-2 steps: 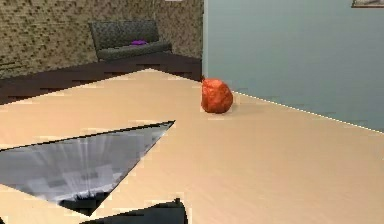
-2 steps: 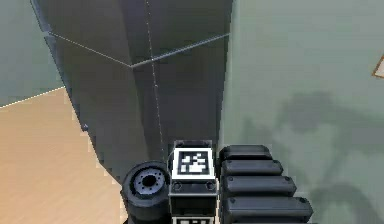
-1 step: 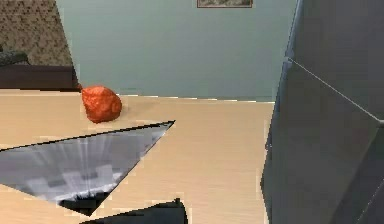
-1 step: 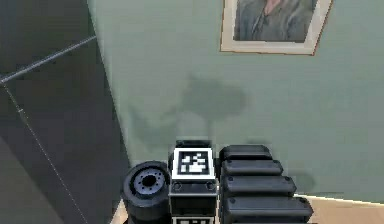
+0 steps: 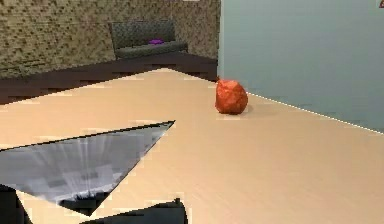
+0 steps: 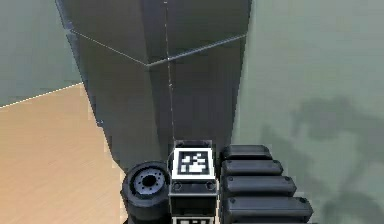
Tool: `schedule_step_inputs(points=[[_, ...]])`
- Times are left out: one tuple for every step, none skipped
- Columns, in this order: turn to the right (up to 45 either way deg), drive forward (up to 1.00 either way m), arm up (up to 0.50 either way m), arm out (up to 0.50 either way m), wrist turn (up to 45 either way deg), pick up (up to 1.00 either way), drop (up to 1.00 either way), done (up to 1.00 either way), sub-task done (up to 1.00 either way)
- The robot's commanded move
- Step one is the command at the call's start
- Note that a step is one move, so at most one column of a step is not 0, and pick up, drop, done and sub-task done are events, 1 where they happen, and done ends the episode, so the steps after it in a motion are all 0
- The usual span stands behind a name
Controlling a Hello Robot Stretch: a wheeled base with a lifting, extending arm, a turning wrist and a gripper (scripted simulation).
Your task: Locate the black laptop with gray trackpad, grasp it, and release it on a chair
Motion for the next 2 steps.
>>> schedule_step_inputs(points=[[39.0,0.0,0.0,0.0,0.0,0.0,0.0,0.0,0.0],[-39.0,0.0,0.0,0.0,0.0,0.0,0.0,0.0,0.0]])
